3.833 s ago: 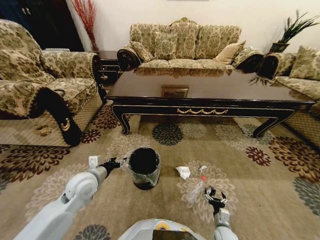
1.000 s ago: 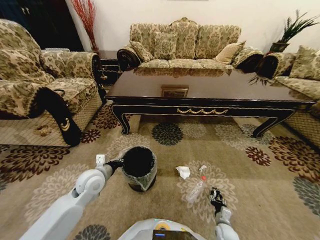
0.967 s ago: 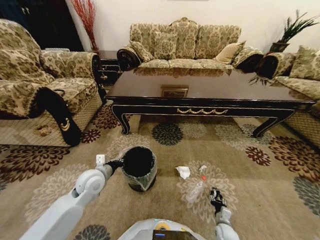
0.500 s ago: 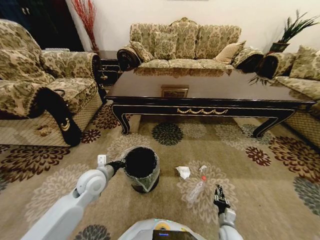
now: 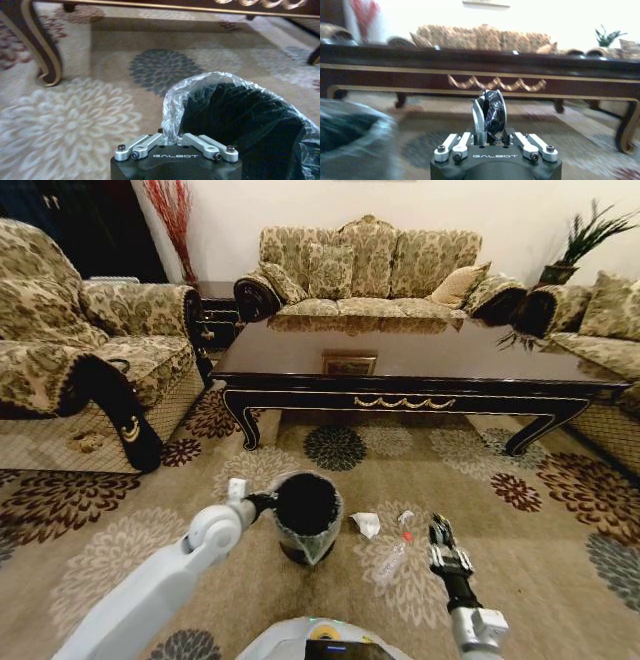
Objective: Move to the front of the table and pick up the trash from the floor, then place it into the trash bin.
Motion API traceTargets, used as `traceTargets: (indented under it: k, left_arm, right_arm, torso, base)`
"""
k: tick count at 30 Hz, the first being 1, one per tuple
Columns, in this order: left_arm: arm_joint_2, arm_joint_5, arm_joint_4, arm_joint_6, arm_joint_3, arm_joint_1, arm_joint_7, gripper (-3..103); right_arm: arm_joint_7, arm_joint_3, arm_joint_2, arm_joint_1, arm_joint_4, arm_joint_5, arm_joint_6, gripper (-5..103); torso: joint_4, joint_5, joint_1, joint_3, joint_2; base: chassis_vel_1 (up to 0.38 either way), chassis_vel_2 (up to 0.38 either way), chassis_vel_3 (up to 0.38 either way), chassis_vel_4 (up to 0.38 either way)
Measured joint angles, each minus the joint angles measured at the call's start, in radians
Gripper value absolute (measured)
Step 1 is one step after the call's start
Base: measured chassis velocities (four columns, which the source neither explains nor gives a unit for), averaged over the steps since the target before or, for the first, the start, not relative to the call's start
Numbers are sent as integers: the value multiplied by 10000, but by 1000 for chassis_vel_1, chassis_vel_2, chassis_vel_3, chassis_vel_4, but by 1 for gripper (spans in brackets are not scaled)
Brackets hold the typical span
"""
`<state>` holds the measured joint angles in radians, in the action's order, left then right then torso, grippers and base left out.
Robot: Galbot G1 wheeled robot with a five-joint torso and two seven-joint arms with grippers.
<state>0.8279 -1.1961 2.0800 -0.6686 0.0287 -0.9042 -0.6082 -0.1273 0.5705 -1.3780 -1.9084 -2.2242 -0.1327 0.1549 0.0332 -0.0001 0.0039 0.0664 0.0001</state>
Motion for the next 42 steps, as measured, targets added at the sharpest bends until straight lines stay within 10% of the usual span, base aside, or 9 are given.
traceTargets:
  k: [12,23,35,42]
  left_arm:
    - [1296,-804,-268,11,3007,2177,-895,3]
    - [1960,-817,-286,-11,3805,2426,-1249,3]
    - [1984,-449,-314,-38,3687,1906,-1192,3]
    - [1421,225,-307,-41,2053,1059,-597,3]
  right_arm:
    - [315,-275,568,-817,-1060,644,-56,31]
    - [615,-495,474,-1326,-1260,1137,61,29]
    - [713,-766,102,-1804,-1256,2132,289,71]
    - [152,-509,31,-1325,-1174,1139,9,97]
  torso:
    - [2,4,0,0,0]
    - [2,4,0,-1,0]
    - [0,0,2,-2,0]
    - [-6,-8,2,-2,-2]
  base:
    - [0,0,0,0]
    - [0,0,0,0]
    - [0,0,0,0]
    - [0,0,0,0]
